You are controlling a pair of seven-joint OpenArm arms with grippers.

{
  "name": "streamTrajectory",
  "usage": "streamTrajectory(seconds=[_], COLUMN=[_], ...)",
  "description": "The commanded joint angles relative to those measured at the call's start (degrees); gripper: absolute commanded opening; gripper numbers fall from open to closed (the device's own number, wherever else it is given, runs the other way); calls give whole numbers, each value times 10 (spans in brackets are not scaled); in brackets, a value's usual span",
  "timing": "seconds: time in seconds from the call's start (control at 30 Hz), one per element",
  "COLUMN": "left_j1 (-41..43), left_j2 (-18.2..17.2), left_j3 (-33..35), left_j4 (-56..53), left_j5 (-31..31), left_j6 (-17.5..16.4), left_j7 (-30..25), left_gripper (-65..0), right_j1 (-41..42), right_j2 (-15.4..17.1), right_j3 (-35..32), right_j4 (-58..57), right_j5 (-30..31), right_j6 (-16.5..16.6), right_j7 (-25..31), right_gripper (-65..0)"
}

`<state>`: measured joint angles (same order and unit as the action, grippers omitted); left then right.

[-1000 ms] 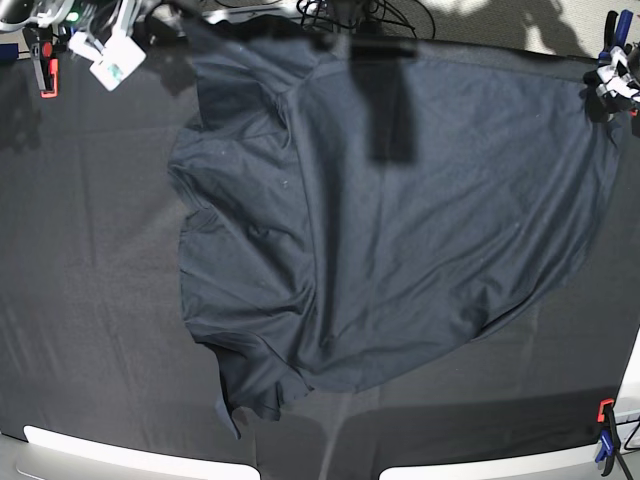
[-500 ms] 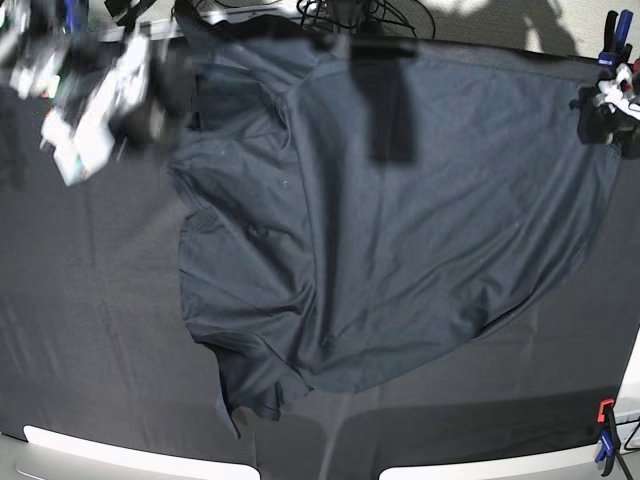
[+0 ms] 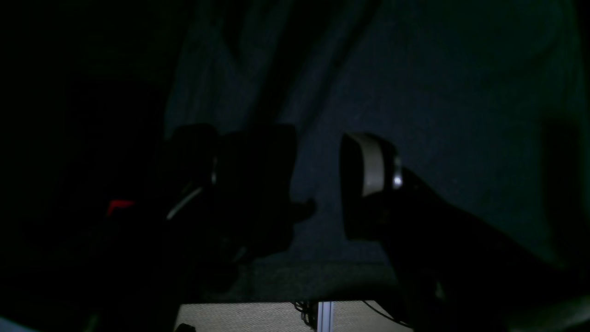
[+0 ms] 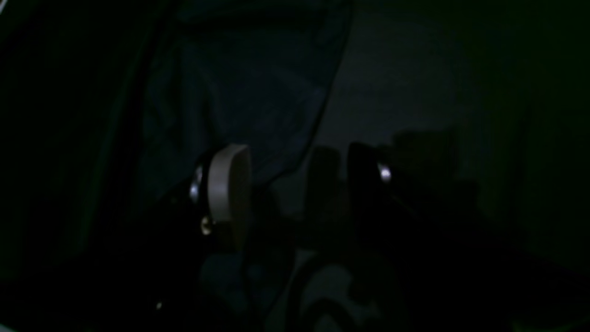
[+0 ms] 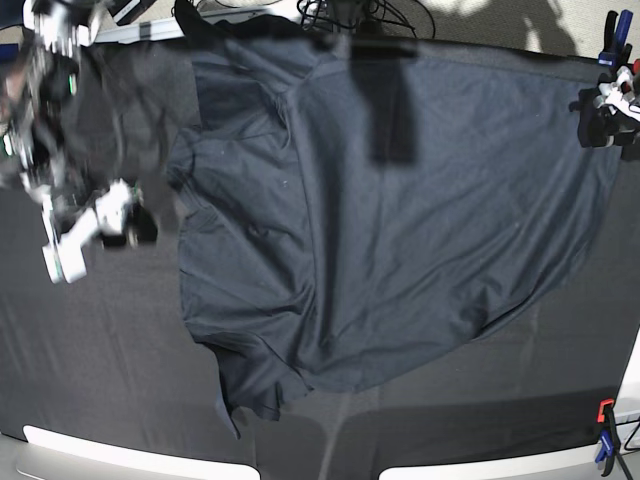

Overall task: Layout the t-shirt on the table in an organized manner, then fold the t-shirt properly
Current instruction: 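Lower the right gripper onto the shirt's hem side and grasp it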

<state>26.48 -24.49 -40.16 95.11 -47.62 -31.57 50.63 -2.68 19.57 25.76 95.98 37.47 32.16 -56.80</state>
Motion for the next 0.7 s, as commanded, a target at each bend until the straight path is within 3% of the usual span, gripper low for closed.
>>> streamTrajectory(seconds=[0.0,0.33,0.67], left_j1=[2,2,2], left_j2=[-10,-11,-10], left_j3=[-4,-4,-4], left_j4=[9,9,9], left_j5=[-6,-5,-5], left_j6=[-2,-2,-2], left_j7=[-12,-12,-12], left_gripper=[-345,-345,-345], right_j1=[29,246,440], right_j2=[9,9,9], right_j3=[-7,-145,-160], right_j4=[-8,-241,-549], right_j5=[-1,-123,-150], right_j6=[-1,-70,-73], right_j7=[8,11,43], right_gripper=[-322,-323,-323])
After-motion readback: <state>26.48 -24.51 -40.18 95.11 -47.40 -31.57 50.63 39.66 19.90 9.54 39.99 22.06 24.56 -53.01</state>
